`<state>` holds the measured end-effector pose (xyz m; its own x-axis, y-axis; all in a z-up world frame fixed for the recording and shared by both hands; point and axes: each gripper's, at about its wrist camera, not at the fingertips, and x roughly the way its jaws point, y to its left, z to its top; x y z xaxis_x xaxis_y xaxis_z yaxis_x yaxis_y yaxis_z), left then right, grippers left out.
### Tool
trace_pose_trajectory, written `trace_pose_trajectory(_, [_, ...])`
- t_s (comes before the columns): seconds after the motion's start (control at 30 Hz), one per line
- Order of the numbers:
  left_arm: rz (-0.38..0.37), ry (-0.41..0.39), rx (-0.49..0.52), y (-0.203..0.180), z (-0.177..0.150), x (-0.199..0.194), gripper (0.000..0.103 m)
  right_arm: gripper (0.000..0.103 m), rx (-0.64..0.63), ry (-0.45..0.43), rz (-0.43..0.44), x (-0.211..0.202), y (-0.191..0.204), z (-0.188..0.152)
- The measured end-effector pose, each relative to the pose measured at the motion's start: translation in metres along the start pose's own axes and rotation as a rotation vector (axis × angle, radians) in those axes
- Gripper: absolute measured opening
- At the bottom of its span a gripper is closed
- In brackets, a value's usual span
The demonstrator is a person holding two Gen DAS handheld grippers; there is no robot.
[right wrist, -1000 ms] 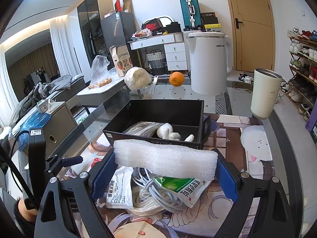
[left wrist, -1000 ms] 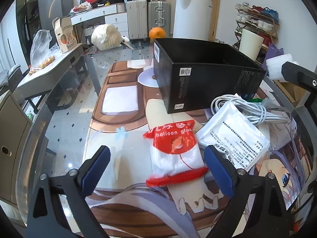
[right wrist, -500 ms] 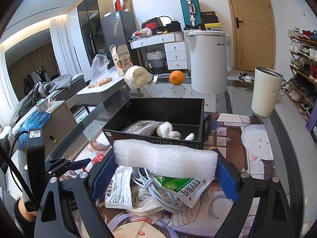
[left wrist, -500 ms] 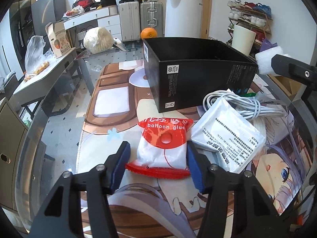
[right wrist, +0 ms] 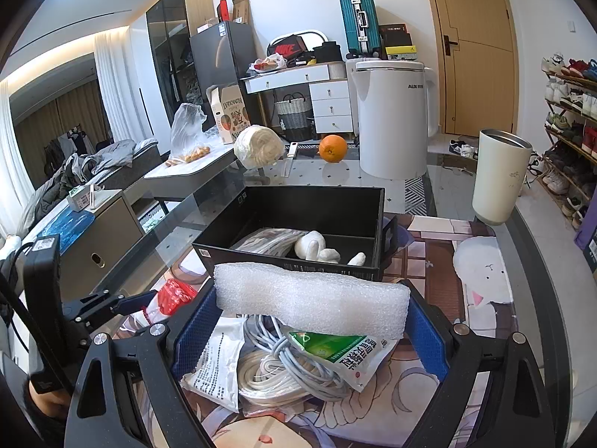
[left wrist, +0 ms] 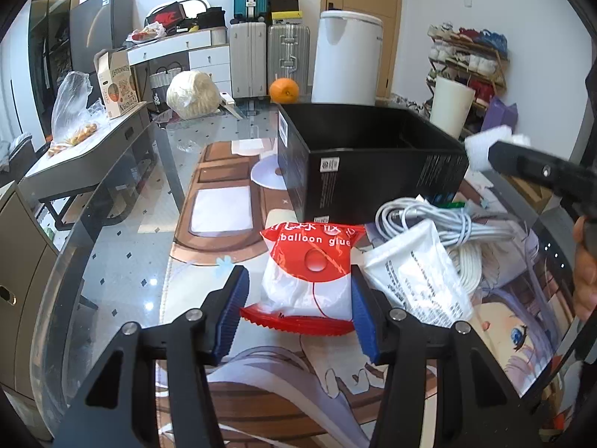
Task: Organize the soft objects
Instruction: 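Carry the packet to the black box while the right gripper holds the foam sleeve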
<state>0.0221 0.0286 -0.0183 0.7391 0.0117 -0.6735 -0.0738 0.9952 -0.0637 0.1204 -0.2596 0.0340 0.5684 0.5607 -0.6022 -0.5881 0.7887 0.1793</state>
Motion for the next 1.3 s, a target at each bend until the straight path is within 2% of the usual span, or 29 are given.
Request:
trace_pose_trajectory(0.57, [-0.019,-0.095,-0.041,0.005,0.016,-0.016,0.052,0.092,-0.013,-0.019,-0.008,-0.005,-0.004,0.003])
trace_pose_trajectory(0.9, [-0.033,-0.143,0.001,-0.006,0.043,-0.018,0.052,0.092,-0.034,-0.041,-0.013,-0.006,-0.010,0.011])
trace_pose_trajectory(1.3, [-0.052,-0.179,0.064,-0.020,0.079,-0.007,0.052,0.092,-0.084,-0.044,0.016,0.016,-0.018,0.042])
